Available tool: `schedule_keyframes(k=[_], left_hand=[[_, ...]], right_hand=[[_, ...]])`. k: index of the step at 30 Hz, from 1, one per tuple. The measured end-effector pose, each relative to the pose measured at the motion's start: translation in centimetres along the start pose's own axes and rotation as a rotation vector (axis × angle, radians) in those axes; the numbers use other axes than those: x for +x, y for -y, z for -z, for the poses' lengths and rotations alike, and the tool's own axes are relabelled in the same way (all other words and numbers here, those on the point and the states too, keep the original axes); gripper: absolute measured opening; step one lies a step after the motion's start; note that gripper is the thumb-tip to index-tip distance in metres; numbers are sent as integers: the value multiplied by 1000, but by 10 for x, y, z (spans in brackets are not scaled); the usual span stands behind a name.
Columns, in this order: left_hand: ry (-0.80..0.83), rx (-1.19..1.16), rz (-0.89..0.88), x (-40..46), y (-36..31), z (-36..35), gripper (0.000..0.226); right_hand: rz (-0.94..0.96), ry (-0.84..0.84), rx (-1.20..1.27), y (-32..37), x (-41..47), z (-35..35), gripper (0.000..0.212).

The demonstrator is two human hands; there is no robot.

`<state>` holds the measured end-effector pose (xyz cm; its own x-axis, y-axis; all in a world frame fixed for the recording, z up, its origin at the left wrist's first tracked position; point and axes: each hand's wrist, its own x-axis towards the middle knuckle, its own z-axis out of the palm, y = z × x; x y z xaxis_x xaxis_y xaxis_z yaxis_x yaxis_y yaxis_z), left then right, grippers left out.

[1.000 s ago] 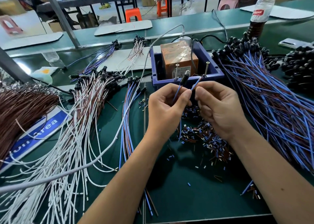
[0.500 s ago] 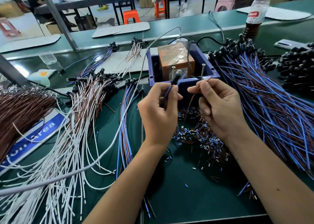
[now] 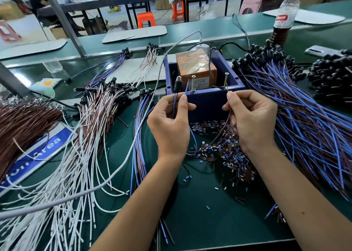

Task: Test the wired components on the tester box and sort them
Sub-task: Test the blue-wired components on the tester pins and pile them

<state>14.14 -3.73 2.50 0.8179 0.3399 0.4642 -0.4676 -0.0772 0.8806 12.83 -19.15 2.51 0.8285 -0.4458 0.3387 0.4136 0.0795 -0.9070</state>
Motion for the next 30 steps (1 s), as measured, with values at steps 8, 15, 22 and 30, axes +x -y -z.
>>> schedule_keyframes(k=[8, 15, 22, 30], left_hand=[[57, 9, -25, 3, -2, 3, 18], [52, -23, -2, 1, -5, 3, 25], [48, -21, 6, 0, -7, 4, 27], [-186, -28, -91, 2, -18, 5, 18]], right_hand=[[-2, 30, -26, -2, 0, 2, 17], [14, 37, -35, -5, 1, 3, 17], [11, 36, -39, -4, 1, 3, 18], [24, 30, -51, 1, -2, 8, 16]])
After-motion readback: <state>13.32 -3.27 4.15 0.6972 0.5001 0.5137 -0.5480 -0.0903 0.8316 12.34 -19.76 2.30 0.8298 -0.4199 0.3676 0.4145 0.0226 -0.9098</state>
